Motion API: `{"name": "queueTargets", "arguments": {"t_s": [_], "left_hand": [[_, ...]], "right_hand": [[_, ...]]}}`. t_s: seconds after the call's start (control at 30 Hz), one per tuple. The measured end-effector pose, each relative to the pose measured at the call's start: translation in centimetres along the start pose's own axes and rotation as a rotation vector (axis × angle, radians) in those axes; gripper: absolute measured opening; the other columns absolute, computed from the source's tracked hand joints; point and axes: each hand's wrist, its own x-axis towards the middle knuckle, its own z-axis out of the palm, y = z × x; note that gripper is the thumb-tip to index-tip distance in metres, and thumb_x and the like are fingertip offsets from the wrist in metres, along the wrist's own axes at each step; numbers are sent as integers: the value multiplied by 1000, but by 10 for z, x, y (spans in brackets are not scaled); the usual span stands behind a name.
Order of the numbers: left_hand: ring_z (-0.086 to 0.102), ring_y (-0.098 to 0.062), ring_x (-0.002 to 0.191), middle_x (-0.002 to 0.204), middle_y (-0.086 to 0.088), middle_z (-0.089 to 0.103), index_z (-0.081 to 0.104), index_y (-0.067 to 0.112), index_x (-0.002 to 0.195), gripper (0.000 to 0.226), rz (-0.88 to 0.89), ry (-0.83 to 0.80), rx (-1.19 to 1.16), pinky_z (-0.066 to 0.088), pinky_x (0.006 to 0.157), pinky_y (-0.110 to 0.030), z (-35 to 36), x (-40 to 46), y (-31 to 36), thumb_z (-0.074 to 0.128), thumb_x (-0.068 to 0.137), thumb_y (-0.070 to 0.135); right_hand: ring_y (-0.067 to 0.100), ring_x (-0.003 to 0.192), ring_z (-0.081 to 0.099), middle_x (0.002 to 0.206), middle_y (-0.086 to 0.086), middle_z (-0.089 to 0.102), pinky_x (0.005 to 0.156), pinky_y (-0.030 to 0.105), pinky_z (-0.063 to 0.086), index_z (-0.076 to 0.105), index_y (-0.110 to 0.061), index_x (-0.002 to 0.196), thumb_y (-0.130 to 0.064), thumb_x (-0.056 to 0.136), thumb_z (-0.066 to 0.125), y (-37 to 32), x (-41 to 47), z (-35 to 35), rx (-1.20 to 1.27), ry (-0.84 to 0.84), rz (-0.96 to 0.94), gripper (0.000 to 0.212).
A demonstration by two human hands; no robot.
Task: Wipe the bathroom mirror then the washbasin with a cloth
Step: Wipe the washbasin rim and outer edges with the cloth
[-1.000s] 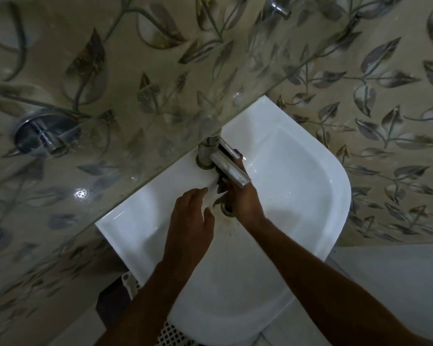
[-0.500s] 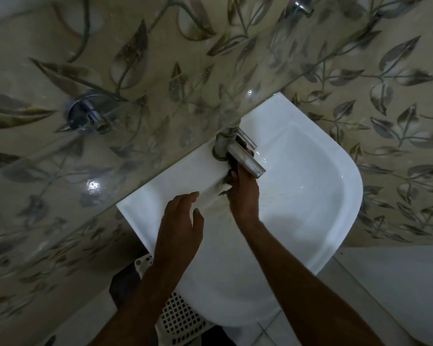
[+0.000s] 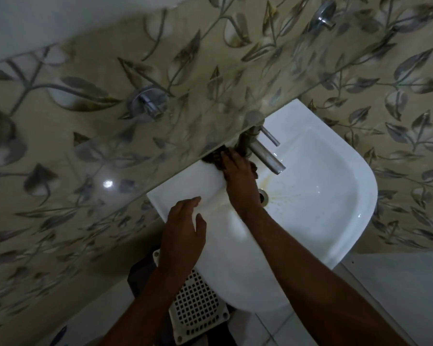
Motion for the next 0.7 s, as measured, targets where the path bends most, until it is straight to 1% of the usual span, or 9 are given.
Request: {"name": "queueTargets", "arguments": {"t_s": [0.13,0.2,0.27,0.33,0.37,0.47,0.53,0.6,0.7], "left_hand": [[51,-16,120,131,0,57,54,20,136,39,-43,29,-20,39,101,-25,-10,-5,-15,56,97,13],[53,-20,122,132,-4,58,56,17,135,39,-66,38,-41,40,103,-28,-15,-7,-21,57,97,13],[54,-23,124,134,-8,58,56,13,136,40,-73,41,-43,42,105,-31,-21,-10,-25,57,96,12],[52,-20,125,134,-6,56,54,15,136,40,-88,34,-58,42,104,-31,-30,-18,-28,55,97,11],[51,-18,124,134,-4,55,54,15,136,40,-94,37,-67,42,103,-30,-36,-23,-32,54,96,11],[55,-18,119,130,-2,56,57,21,131,37,-100,55,-43,48,102,-38,-47,-34,-51,54,95,11],[57,-12,112,127,3,56,59,27,125,34,-123,40,-40,52,96,-40,-53,-41,-62,52,95,13],[57,-10,110,127,5,56,61,29,122,33,-127,28,-53,50,93,-31,-55,-47,-66,52,96,11],[56,-11,114,123,6,57,64,23,118,30,-75,93,-86,45,97,-24,-54,-54,-55,54,95,6]], "right_hand": [[39,135,45,144,23,50,113,56,35,55,-2,138,10,91,49,-31,-21,18,135,-19,-49,49],[36,133,44,141,25,52,118,49,29,58,-2,134,-3,100,45,-57,-37,26,227,-144,-207,36],[33,134,39,140,26,53,123,36,19,58,2,132,-19,105,42,-72,-48,29,239,-249,-324,38],[32,136,39,142,25,51,121,41,25,58,3,133,-14,103,45,-71,-45,25,240,-263,-375,36],[30,138,39,144,23,50,119,43,29,57,1,134,-9,100,47,-68,-41,21,228,-241,-349,37],[21,147,30,156,9,39,122,25,17,49,-12,144,-3,98,47,-62,-29,8,220,-223,-92,48],[23,149,26,158,9,35,124,31,17,46,-13,146,3,95,50,-76,-32,9,240,-206,13,53],[26,150,23,159,12,32,124,39,18,43,-10,148,3,95,50,-95,-48,15,263,-283,0,54],[28,150,23,160,15,28,123,46,22,41,-8,149,-17,102,44,-114,-87,22,322,-380,-67,48]]}}
